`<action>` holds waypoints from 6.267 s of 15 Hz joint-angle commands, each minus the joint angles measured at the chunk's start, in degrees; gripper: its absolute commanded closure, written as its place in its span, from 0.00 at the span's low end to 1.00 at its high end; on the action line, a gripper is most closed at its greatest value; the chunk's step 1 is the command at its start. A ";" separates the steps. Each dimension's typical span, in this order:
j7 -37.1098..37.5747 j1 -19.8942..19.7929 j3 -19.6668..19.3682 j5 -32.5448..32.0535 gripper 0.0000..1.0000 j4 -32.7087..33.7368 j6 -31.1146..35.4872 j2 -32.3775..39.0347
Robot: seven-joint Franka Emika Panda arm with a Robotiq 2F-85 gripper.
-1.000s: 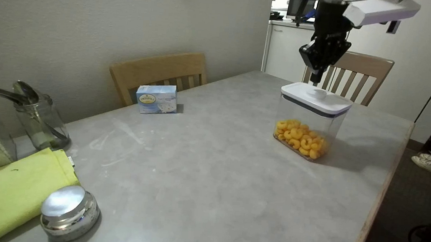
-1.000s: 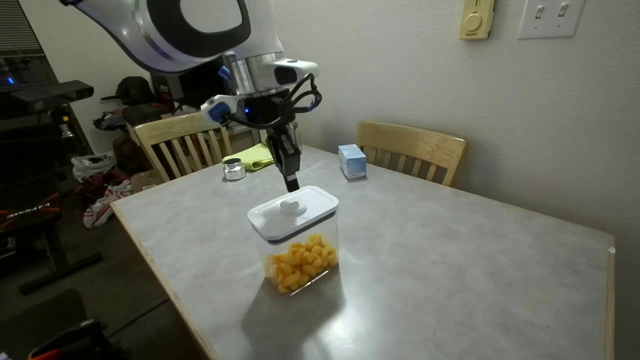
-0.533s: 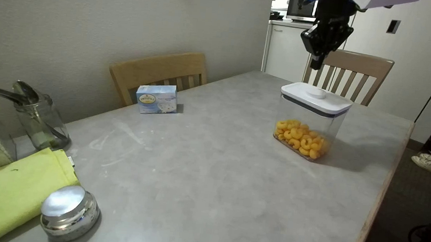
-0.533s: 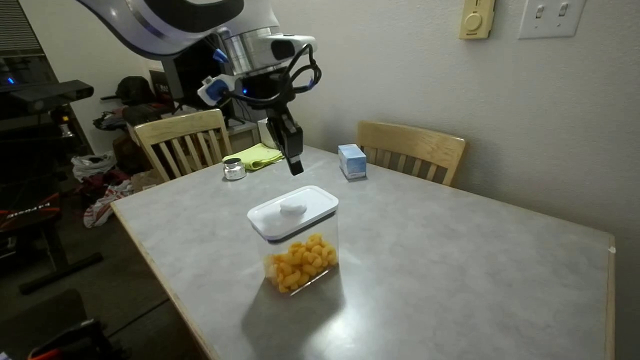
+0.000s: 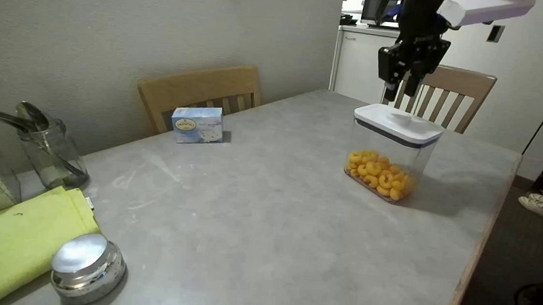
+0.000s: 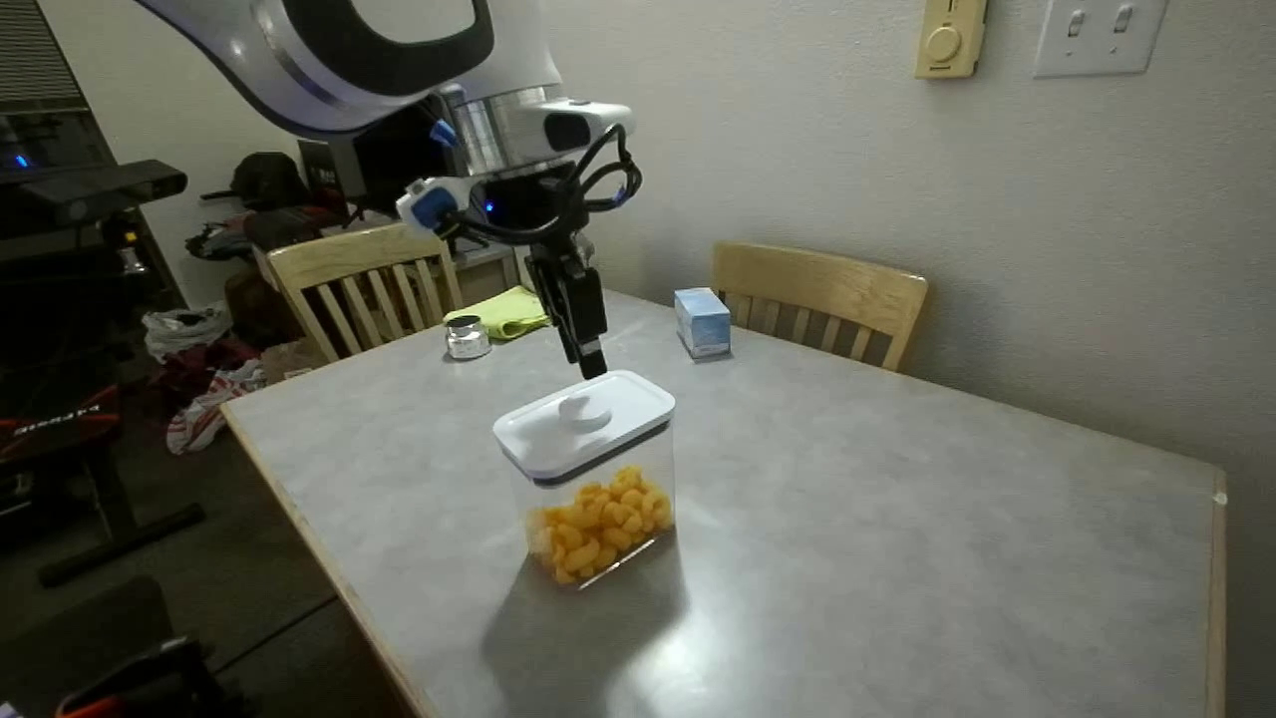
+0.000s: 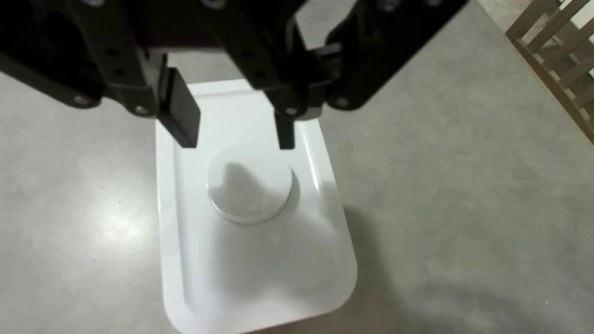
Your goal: Press the button atop the lid and then remove the lid and put it on the table
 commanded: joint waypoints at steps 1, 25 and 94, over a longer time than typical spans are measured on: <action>-2.81 -1.01 -0.30 2.92 0.20 -0.98 2.42 1.97; -43.23 -4.09 0.61 17.66 0.25 -0.65 6.10 4.38; -18.96 3.34 4.46 -1.94 0.71 11.14 -7.97 2.61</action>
